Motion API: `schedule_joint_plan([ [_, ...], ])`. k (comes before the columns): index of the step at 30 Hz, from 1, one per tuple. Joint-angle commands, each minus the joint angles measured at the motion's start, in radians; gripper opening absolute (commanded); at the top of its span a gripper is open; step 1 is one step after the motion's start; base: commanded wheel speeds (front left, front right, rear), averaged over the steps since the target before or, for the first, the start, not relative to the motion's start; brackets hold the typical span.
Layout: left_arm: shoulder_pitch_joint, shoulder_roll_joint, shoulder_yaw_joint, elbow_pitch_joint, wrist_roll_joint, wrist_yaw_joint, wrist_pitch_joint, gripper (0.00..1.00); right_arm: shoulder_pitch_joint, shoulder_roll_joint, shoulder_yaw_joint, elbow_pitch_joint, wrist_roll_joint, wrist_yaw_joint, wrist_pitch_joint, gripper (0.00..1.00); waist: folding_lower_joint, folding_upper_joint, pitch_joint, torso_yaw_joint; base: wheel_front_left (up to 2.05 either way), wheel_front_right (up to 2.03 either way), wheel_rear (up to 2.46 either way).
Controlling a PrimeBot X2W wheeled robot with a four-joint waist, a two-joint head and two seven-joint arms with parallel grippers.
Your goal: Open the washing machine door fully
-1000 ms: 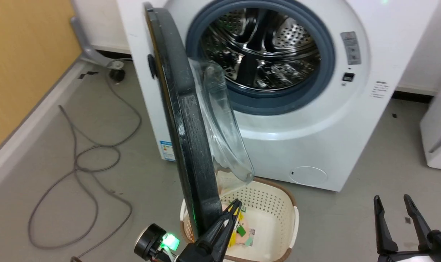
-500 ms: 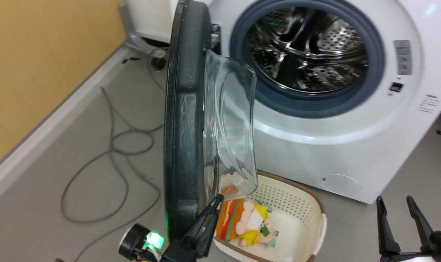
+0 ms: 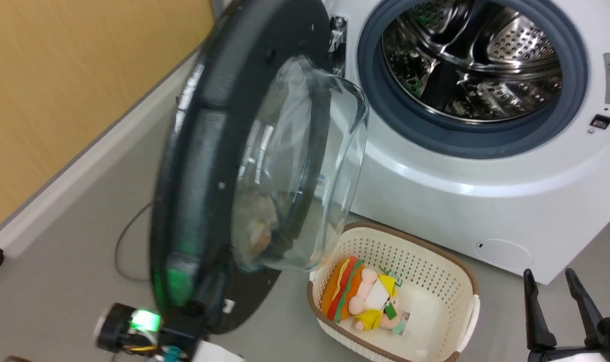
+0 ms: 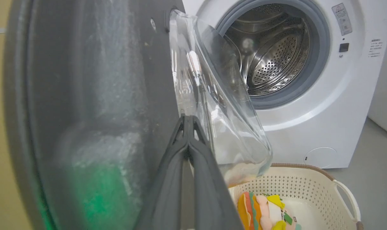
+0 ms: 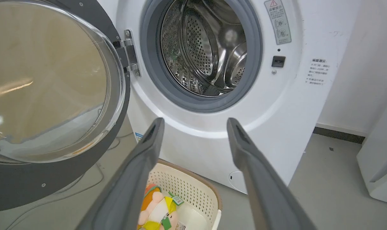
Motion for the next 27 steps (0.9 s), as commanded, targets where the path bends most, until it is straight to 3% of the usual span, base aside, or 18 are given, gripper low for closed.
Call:
schedule_joint_plan([
  [1,-0.021,0.010,0.028,0.011,-0.013,0.014,-0.004,0.00,-0.005,0.003,-0.002,-0.004,-0.007,0.001,-0.004,1.00,0.0000,0.0000,0.014,0.007,0.00,0.00,0.00],
  [9,-0.060,0.016,0.146,0.071,-0.065,0.044,-0.004,0.00,-0.034,0.003,0.002,-0.015,-0.027,0.001,-0.004,1.00,0.0000,0.0000,0.073,0.011,0.00,0.00,0.00],
  [16,-0.124,-0.024,0.287,0.141,-0.127,0.068,-0.004,0.00,-0.073,0.003,0.001,-0.027,-0.055,0.001,-0.004,1.00,0.0000,0.0000,0.141,-0.001,0.00,0.00,0.00],
  [27,-0.231,-0.014,0.503,0.230,-0.137,0.049,-0.004,0.00,-0.127,0.003,-0.012,-0.041,-0.095,0.001,-0.004,1.00,0.0000,0.0000,0.233,-0.035,0.00,0.00,0.00],
])
